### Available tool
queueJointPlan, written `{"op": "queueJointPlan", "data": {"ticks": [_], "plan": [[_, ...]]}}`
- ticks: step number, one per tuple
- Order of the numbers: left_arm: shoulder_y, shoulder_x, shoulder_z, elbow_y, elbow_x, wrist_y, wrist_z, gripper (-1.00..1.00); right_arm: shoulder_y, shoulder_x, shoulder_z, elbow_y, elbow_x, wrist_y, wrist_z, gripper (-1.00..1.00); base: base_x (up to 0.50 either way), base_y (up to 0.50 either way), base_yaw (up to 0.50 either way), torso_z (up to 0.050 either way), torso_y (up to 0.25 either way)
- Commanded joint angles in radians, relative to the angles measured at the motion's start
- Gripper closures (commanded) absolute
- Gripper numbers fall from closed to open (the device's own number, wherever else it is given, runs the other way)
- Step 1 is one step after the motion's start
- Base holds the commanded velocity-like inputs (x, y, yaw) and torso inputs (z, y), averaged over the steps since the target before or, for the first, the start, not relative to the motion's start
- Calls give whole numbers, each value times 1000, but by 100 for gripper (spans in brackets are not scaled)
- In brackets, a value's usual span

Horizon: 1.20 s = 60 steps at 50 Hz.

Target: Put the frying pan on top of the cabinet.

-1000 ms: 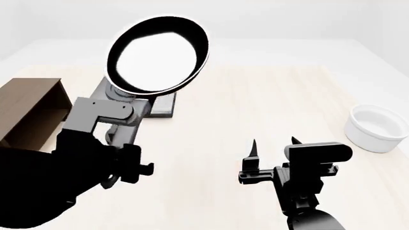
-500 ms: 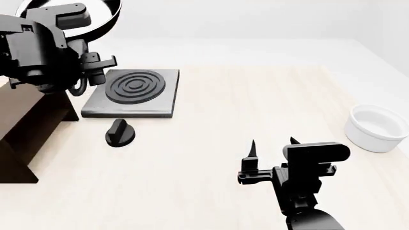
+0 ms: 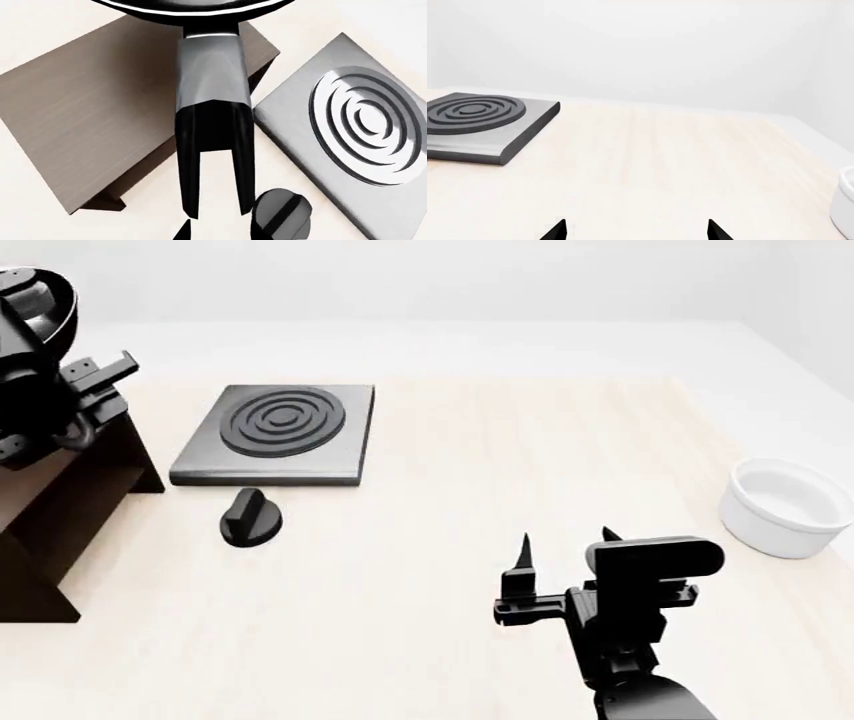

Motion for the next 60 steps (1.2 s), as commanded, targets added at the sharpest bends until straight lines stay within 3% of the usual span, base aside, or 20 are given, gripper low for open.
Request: {"op": "queueJointPlan", "data": {"ticks": [1, 8, 18, 24, 40, 50, 60], "plan": [[11, -19, -156, -38, 116, 81, -111, 100, 3, 2, -9, 12, 1, -5, 4, -100, 0, 0, 0, 0, 0], [13, 8, -283, -38, 265, 46, -115, 100, 3, 4, -5, 9, 7, -5, 8, -100, 0, 0, 0, 0, 1], [3, 75, -565, -37, 595, -7, -86, 100, 3, 7, -3, 8, 13, -5, 12, -100, 0, 0, 0, 1, 2], [8, 107, -635, -37, 736, -23, -56, 100, 4, 9, -9, 10, 13, -5, 15, -100, 0, 0, 0, 0, 0], [91, 135, -894, -37, 1029, 71, -125, 100, 5, 13, -11, 12, 18, -7, 23, -100, 0, 0, 0, 1, 1], [114, 167, -1000, -37, 1204, 76, -83, 100, 7, 14, -12, 14, 22, -7, 27, -100, 0, 0, -1, 0, 1], [140, 196, -1010, -35, 1278, 56, 13, 100, 8, 17, -14, 16, 26, -10, 30, -100, 0, 0, -1, 1, 1]]}}
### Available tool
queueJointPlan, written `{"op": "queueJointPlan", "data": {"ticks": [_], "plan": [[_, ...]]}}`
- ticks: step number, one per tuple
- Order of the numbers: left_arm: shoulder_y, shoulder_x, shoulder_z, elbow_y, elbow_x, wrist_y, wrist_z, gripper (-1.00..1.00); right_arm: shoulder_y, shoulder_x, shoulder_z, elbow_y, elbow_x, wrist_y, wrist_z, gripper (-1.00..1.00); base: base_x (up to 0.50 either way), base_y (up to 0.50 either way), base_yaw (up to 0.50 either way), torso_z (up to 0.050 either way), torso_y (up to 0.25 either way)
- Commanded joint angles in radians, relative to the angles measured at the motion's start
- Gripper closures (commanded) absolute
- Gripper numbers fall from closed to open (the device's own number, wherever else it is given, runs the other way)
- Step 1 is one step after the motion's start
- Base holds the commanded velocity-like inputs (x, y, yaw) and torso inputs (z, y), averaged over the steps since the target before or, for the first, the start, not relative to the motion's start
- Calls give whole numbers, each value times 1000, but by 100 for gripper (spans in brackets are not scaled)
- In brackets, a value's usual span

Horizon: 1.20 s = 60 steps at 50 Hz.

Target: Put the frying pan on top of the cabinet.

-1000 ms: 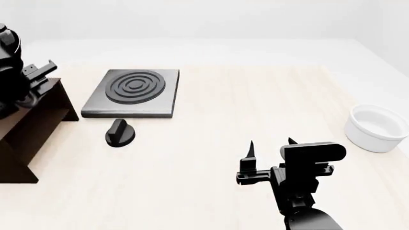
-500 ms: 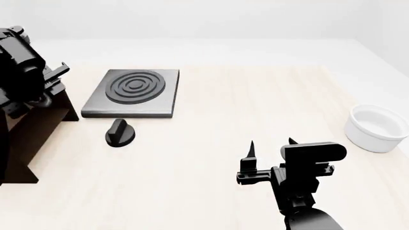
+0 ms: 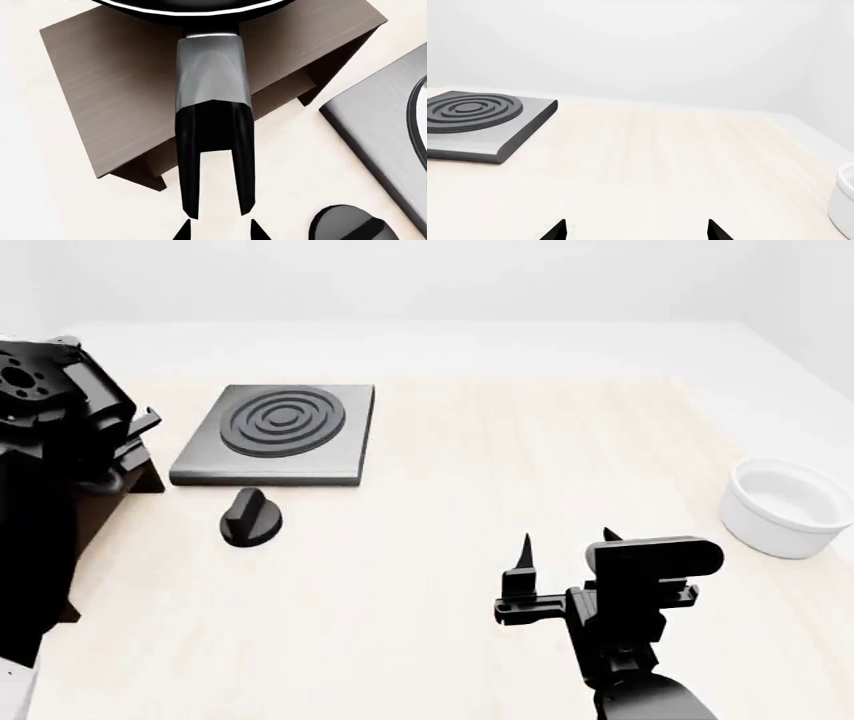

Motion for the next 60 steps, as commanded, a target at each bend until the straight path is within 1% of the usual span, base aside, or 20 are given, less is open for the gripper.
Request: {"op": "queueJointPlan", "data": {"ticks": [1, 9, 20, 31, 32, 35, 37, 39, 40, 42, 43, 45, 46, 48, 49, 50, 51, 54, 57, 60], "plan": [[4, 29, 12, 3, 146, 3, 69, 100, 1, 3, -4, 3, 3, -3, 4, -100, 0, 0, 0, 0, 0], [38, 36, -38, 1, 190, 10, 77, 100, -1, 5, -1, 0, 9, -3, 7, -100, 0, 0, 0, 0, 1], [72, 30, -139, 1, 245, 22, 71, 100, -2, 9, -3, -4, 13, -3, 13, -100, 0, 0, 0, 0, 1], [77, 42, -175, 1, 310, 17, 112, 100, 0, 12, -7, -2, 14, -4, 17, -100, 1, 0, 1, 0, 0], [76, 43, -174, 2, 317, 16, 114, -100, 0, 12, -7, -2, 15, -4, 17, -100, 0, 3, 0, 0, 0], [60, 47, -162, 1, 334, 15, 155, -100, 1, 13, -9, 0, 15, -5, 18, -100, 0, 0, 0, 0, 0], [42, 53, -119, 2, 362, 42, 208, -100, 1, 13, -11, 1, 15, -6, 18, -100, 0, 0, 0, 0, 0], [23, 52, -109, 3, 367, 39, 228, -100, 2, 13, -12, 2, 15, -6, 19, -100, 0, 0, 0, 0, 0], [19, 72, -43, 74, 409, 61, 265, -100, 3, 13, -13, 5, 15, -7, 19, -100, 0, 0, 0, 0, 0], [35, 85, -68, 209, 389, -56, 269, -100, 4, 13, -16, 7, 14, -7, 20, -100, 0, 0, 0, 0, 0], [68, 105, -32, 333, 410, -84, 279, -100, 5, 13, -17, 8, 15, -7, 20, -100, 0, 0, 0, 0, 0], [90, 126, -8, 538, 419, -187, 290, -100, 4, 14, -18, 7, 15, -8, 20, -100, 0, 0, 0, 0, 0], [100, 131, 27, 619, 430, -216, 305, -100, 4, 14, -17, 7, 16, -8, 21, -100, 0, 0, 0, 0, 0], [74, 131, -1, 633, 411, -275, 312, -100, 4, 14, -17, 7, 17, -8, 21, -100, 0, 0, 0, 0, 0], [83, 133, 47, 687, 433, -270, 312, -100, 4, 15, -18, 6, 17, -8, 21, -100, 0, 0, 0, 0, 0], [84, 133, 64, 718, 430, -286, 332, -100, 4, 15, -19, 6, 17, -8, 22, -100, 0, 0, 0, 0, 0], [78, 136, 53, 734, 425, -307, 330, -100, 4, 15, -19, 6, 17, -8, 22, -100, 0, 0, 0, 0, 0], [66, 137, 87, 779, 430, -322, 344, -100, 5, 16, -18, 6, 20, -8, 23, -100, 0, 0, 0, 0, 0], [92, 147, 93, 897, 431, -388, 348, -100, 4, 17, -19, 5, 21, -9, 24, -100, 0, 0, 0, 0, 0], [99, 150, 104, 923, 429, -398, 355, -100, 5, 18, -20, 5, 22, -8, 24, -100, 0, 0, 0, 0, 0]]}}
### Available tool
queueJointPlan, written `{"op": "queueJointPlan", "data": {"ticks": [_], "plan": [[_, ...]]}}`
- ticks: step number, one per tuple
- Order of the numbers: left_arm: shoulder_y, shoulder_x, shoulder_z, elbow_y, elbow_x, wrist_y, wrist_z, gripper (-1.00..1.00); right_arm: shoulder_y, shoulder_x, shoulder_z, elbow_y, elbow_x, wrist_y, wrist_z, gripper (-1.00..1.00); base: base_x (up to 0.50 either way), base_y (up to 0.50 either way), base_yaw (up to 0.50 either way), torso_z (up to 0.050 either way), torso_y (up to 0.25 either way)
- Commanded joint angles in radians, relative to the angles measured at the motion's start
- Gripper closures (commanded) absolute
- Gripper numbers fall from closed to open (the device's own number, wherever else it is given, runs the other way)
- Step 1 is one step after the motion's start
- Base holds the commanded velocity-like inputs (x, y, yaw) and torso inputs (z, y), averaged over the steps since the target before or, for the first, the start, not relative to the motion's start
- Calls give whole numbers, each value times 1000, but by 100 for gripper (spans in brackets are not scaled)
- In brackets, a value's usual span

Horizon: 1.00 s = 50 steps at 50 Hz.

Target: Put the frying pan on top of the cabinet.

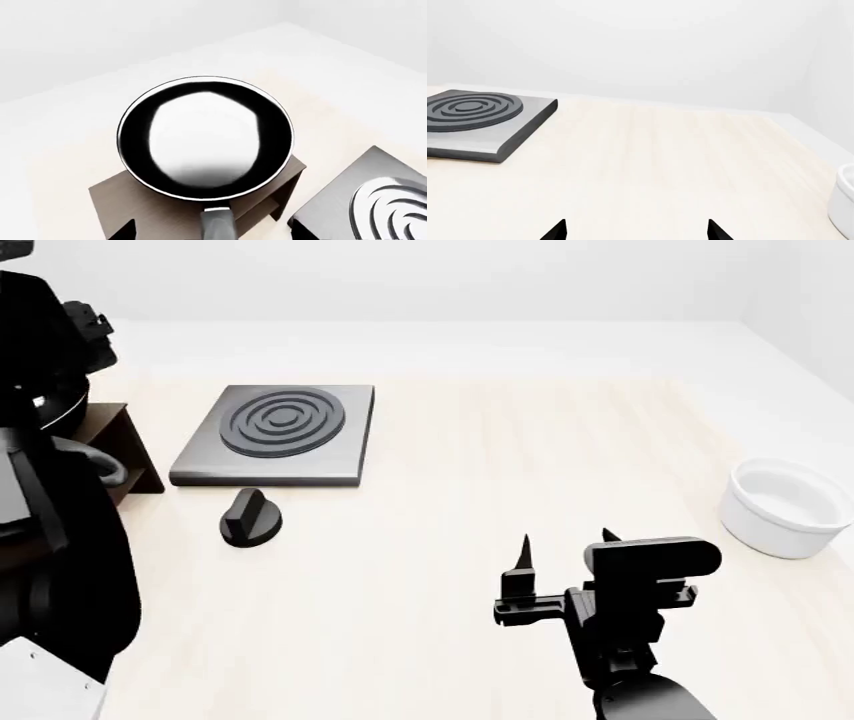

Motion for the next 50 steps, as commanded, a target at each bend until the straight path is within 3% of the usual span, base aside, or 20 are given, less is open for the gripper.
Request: {"op": "queueJointPlan", "data": {"ticks": [1, 9, 14, 16, 18, 20, 21, 23, 25, 28, 30, 33, 34, 35, 37, 40, 42, 43, 46, 50], "plan": [[28, 28, 77, 288, 19, -140, 53, -100, 0, 3, -3, -1, 5, 0, 3, -100, 0, 0, 0, 0, 0], [81, 44, 119, 462, -2, -227, 97, -100, 0, 5, -5, -3, 8, 0, 6, -100, 0, 0, 0, 0, 0], [135, 63, 163, 694, -77, -396, 192, -100, -1, 6, -3, -7, 11, 0, 9, -100, 0, 0, 0, 0, 0], [164, 25, 165, 770, -347, -436, 62, -100, -2, 8, -2, -11, 12, 1, 10, -100, 0, 0, 0, 0, 0], [218, -83, 133, 803, -647, -435, -238, -100, -5, 10, -1, -19, 14, 1, 12, -100, 0, 0, 0, 0, 0], [287, -107, 107, 887, -947, -432, -538, -100, -8, 12, 0, -27, 15, 1, 13, -100, 0, 0, 0, 0, 0], [364, -108, 86, 988, -1097, -425, -622, -100, -10, 13, 0, -34, 16, 2, 14, -100, 0, 0, 0, 0, 0], [435, -110, 69, 1071, -1397, -405, -661, -100, -11, 15, -1, -37, 16, 1, 14, -100, 0, 0, 0, 0, 0], [520, -107, 56, 1175, -1646, -394, -613, -100, -11, 17, -4, -37, 14, -1, 15, -100, 0, 0, 0, 0, 0], [684, -100, -5, 1386, -1566, -360, -412, -100, -19, 20, 1, -50, 14, -20, 14, -100, 0, 0, 0, 0, 0], [754, -98, -21, 1439, -1541, -339, -343, -100, -21, 22, 2, -55, 14, -23, 15, -100, 0, 0, 0, 0, 0], [950, -104, -13, 1586, -1364, -243, -84, -100, -25, 25, -2, -63, 11, -29, 17, -100, 0, 0, 0, 0, 0], [998, -101, -2, 1601, -1295, -207, -30, -100, -26, 26, -2, -65, 11, -30, 17, -100, 0, 0, 0, 0, 0], [1108, -118, 90, 1626, -1145, -77, 94, -100, -29, 27, -2, -71, 11, -34, 16, -100, 0, 0, 0, 0, 0], [1192, -115, 173, 1587, -931, 48, 182, -100, -32, 29, -1, -75, 11, -41, 16, -100, 0, 0, 0, 0, 0], [1240, -105, 214, 1520, -893, 111, 254, -100, -33, 30, -1, -76, 10, -46, 17, -100, 0, 0, 0, 0, 0], [1235, -114, 288, 1513, -778, 176, 256, -100, -35, 32, 3, -79, 11, -52, 18, -100, 0, 0, 0, 0, 0], [1229, -113, 273, 1502, -838, 134, 261, -100, -36, 33, 3, -81, 10, -53, 19, -100, 0, 0, 0, 0, 0], [1246, -120, 312, 1515, -770, 186, 266, -100, -39, 37, 7, -89, 9, -62, 19, -100, 0, 0, 0, 0, 0], [1246, -120, 312, 1510, -799, 182, 280, -100, -36, 38, -11, -81, -8, -71, 22, -100, 0, 0, 0, 0, 0]]}}
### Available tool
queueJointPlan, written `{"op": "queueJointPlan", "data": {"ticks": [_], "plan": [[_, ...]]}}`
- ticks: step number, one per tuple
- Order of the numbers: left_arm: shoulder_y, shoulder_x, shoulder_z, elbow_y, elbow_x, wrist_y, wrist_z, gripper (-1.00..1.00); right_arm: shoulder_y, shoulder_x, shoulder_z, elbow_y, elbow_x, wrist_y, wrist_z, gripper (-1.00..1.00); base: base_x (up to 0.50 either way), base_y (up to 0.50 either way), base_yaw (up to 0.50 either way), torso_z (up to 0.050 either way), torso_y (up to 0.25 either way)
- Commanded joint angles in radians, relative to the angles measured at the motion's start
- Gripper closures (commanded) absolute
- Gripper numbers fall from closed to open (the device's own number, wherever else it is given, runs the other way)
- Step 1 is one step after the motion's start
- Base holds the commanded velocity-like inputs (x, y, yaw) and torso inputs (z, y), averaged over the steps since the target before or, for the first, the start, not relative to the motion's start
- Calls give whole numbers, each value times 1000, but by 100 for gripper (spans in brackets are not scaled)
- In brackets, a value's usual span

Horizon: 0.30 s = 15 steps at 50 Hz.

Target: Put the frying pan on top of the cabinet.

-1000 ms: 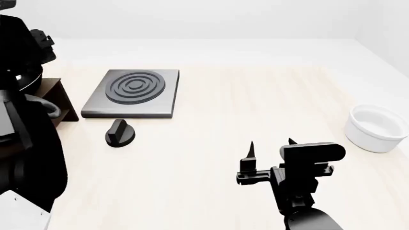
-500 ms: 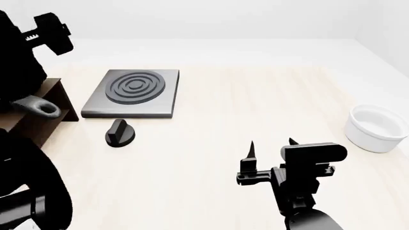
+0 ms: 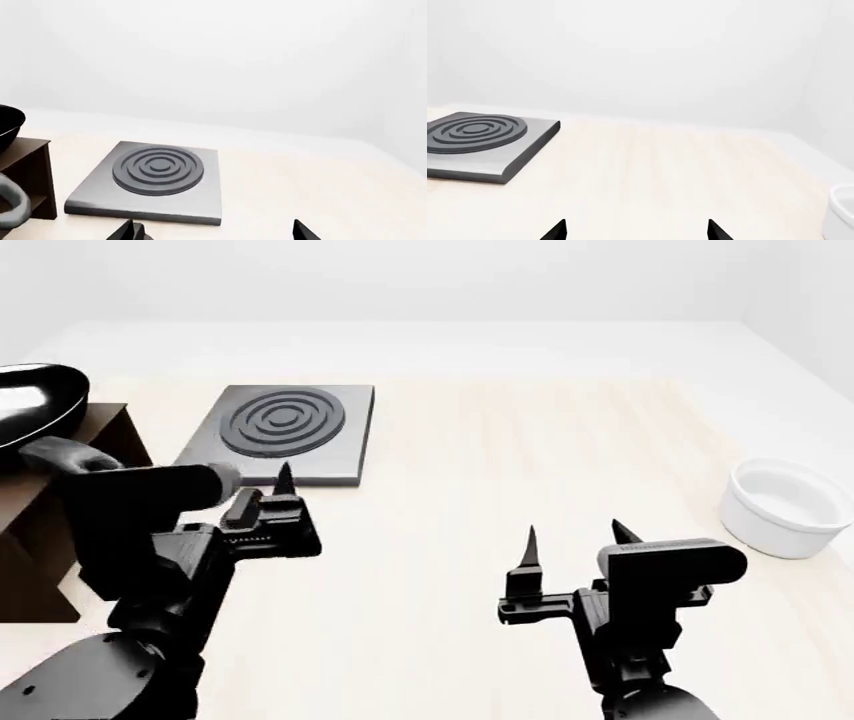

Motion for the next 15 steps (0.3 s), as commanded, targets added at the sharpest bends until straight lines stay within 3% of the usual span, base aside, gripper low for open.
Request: {"op": "queueJointPlan", "data": {"ticks": [1, 15], "plan": [[156, -14, 98, 54, 108, 143, 147, -100, -4, 8, -14, -6, -15, -24, 4, -100, 0, 0, 0, 0, 0], [150, -21, 126, 35, 104, 142, 156, -100, -2, 13, -20, -11, -14, -14, 12, -100, 0, 0, 0, 0, 0]]}}
